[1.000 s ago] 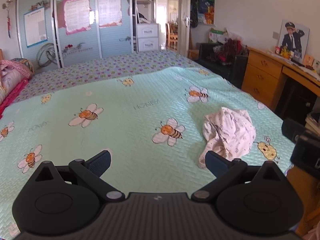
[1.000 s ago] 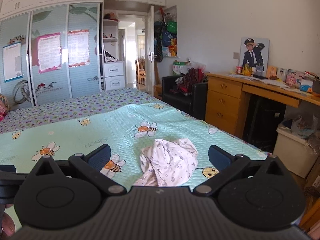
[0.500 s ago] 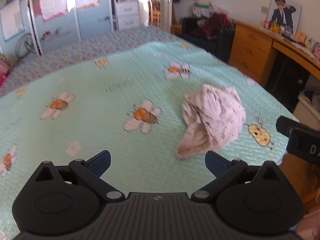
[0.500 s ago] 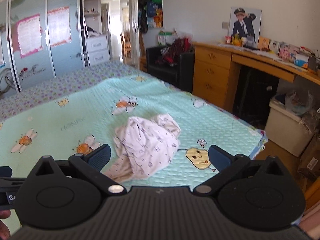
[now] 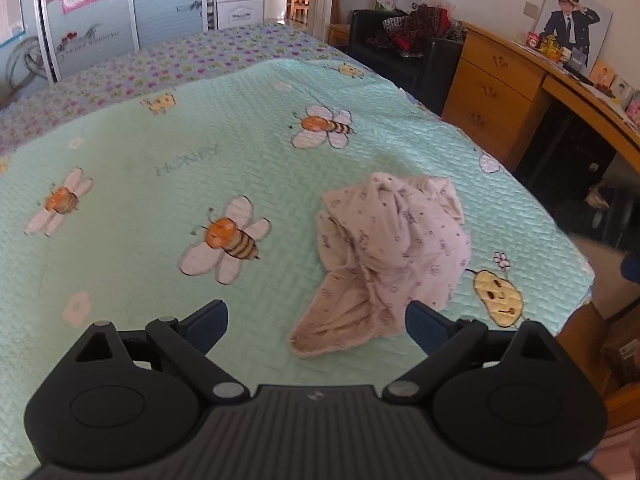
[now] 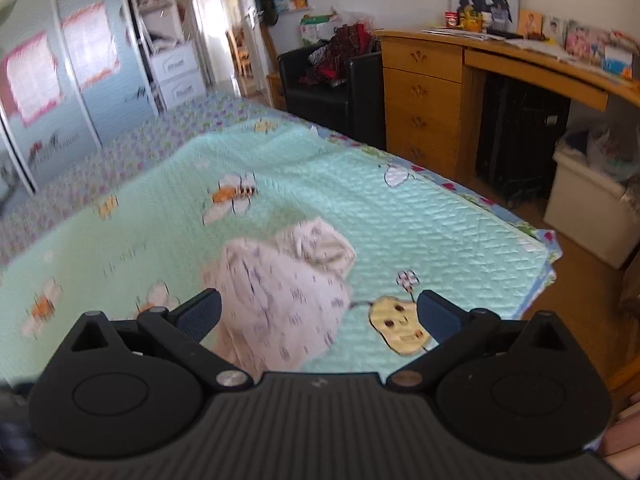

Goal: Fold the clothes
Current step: 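Move both grippers toward the crumpled cream garment on the bed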

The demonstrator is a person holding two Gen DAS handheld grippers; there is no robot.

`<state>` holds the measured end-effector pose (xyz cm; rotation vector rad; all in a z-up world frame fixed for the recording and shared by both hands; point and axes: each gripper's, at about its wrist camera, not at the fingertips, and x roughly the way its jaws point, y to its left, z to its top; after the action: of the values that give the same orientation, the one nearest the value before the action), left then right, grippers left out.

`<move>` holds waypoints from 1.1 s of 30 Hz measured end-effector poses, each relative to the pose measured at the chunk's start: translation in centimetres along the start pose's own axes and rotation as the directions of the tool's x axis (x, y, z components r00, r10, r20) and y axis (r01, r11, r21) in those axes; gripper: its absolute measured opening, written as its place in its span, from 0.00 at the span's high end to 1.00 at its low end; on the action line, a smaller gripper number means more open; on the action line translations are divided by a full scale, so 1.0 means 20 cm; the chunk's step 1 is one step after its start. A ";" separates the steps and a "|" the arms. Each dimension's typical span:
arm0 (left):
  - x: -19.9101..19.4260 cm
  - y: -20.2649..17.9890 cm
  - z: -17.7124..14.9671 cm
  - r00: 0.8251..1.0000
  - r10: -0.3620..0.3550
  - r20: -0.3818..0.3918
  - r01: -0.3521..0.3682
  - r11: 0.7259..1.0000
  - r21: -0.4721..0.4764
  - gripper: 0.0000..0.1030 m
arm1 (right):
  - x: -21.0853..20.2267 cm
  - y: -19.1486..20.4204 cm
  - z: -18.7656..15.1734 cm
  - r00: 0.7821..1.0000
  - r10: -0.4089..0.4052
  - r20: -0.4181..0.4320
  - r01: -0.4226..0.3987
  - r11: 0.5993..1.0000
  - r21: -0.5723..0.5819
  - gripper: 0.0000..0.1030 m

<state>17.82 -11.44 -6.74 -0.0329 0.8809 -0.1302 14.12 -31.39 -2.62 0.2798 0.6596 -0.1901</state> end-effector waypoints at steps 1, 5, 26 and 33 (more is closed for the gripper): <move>0.02 -0.01 -0.02 1.000 -0.010 -0.010 0.010 1.000 -0.006 0.04 | 0.01 -0.03 0.01 1.000 0.019 0.007 -0.019 0.999 0.027 0.00; 0.11 -0.03 -0.16 0.998 -0.030 -0.060 0.030 1.000 -0.007 0.07 | 0.17 -0.19 -0.24 0.968 0.223 -0.113 -0.199 0.961 0.190 0.02; 0.06 -0.10 0.02 1.000 -0.010 -0.009 0.011 0.997 0.073 0.12 | 0.10 -0.19 -0.17 0.995 0.095 -0.032 -0.090 0.987 0.136 0.04; 0.12 -0.13 0.05 1.000 -0.022 -0.006 0.022 0.996 0.088 0.12 | 0.06 -0.18 -0.19 0.983 0.132 0.129 -0.141 0.988 0.063 0.04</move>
<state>19.78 -14.41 -7.80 0.0402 0.8792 -0.1897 11.96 -33.63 -6.87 0.3779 0.5089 -0.0984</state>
